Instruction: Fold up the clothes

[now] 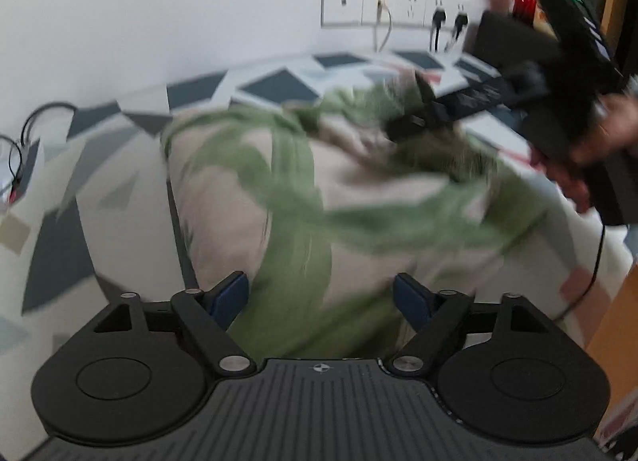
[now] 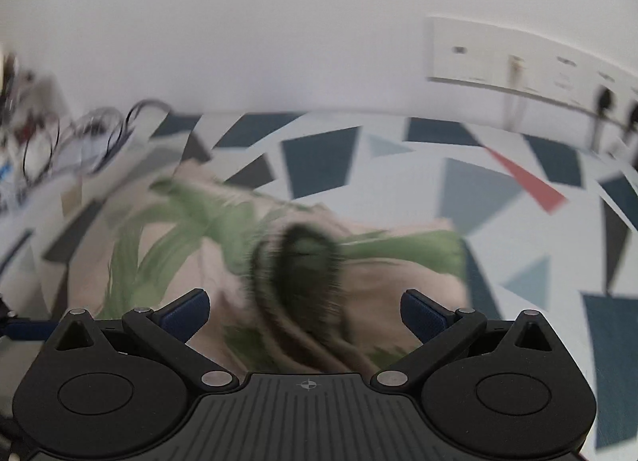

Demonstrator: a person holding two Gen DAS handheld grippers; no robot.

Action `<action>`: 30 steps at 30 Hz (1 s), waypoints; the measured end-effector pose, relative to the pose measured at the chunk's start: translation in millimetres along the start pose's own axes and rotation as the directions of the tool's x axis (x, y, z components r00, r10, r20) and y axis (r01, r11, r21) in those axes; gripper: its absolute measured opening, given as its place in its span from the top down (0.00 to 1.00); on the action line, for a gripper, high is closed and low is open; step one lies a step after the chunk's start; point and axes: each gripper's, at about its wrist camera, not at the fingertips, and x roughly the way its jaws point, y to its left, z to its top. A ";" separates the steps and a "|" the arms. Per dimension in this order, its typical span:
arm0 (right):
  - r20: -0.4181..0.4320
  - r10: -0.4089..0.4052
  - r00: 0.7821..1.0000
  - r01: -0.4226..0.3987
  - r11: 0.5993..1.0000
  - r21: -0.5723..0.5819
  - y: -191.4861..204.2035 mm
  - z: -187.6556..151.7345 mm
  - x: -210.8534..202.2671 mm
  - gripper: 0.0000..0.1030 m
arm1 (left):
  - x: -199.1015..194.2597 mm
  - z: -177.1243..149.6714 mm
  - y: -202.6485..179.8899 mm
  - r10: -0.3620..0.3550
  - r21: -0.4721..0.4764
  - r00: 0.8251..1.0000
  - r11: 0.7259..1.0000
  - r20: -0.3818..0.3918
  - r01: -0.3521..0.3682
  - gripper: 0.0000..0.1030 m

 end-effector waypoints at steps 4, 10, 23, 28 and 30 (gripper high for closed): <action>0.023 -0.066 0.998 0.064 0.995 0.078 -11.9 15.7 11.6 0.88 | 4.6 -3.8 4.6 -0.012 -0.006 0.999 1.000 -0.030 0.011 0.29; -0.047 -0.075 0.996 0.088 0.918 0.386 -74.9 30.1 39.9 0.86 | 6.4 -6.8 15.5 -0.046 -0.026 0.999 0.999 -0.026 0.045 0.29; -0.039 -0.023 0.999 0.036 0.932 0.362 -69.6 -13.3 -29.5 0.20 | 2.0 -9.8 20.9 -0.068 0.026 0.997 0.997 -0.044 0.069 0.25; -0.086 -0.047 0.995 0.077 0.918 0.390 -50.2 -35.4 -14.4 0.45 | -1.4 -13.4 26.1 -0.025 0.034 0.999 0.999 -0.039 0.027 0.19; -0.084 -0.065 0.994 0.094 0.905 0.415 -44.4 -36.4 -17.2 0.75 | -0.5 -14.5 31.5 -0.024 0.018 0.999 1.000 -0.041 0.025 0.23</action>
